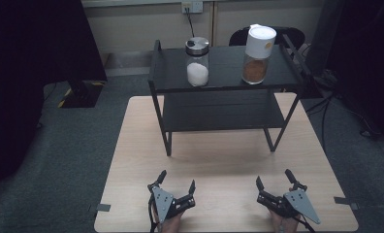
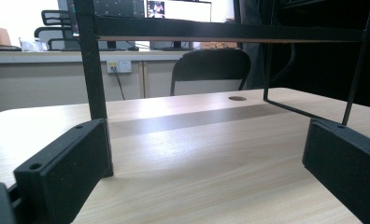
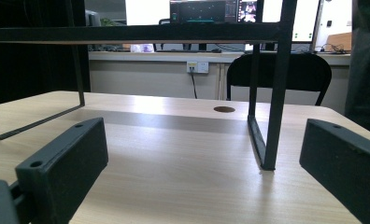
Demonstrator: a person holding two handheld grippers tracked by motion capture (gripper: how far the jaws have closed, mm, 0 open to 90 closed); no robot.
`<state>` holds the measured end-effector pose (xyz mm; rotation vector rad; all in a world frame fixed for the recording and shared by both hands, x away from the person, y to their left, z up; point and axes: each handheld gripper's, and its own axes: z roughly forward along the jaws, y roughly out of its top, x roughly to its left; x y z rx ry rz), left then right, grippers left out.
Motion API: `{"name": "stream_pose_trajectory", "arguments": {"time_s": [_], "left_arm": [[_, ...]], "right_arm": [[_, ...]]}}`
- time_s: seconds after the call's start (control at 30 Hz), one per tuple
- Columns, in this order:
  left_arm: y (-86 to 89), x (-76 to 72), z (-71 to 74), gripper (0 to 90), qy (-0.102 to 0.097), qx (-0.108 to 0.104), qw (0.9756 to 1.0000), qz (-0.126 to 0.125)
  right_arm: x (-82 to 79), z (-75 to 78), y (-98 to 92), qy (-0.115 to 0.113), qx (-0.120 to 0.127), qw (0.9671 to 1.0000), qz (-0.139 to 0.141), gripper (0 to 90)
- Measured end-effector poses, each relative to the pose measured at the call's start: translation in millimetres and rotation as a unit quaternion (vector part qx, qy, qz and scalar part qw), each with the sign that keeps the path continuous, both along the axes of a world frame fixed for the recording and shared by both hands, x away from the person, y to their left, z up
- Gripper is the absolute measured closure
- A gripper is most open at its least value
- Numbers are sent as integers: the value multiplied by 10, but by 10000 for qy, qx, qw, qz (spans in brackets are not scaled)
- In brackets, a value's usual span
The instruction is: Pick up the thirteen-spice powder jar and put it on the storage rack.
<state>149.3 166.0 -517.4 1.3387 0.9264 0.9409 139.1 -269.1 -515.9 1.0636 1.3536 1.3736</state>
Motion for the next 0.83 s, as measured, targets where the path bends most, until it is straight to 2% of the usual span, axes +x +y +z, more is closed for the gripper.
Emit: {"name": "stream_pose_trajectory", "arguments": {"time_s": [0.83], "left_arm": [[0, 0, 0, 0, 0, 1, 10000, 0]], "right_arm": [[2, 7, -3, 26, 17, 10000, 2, 0]]}}
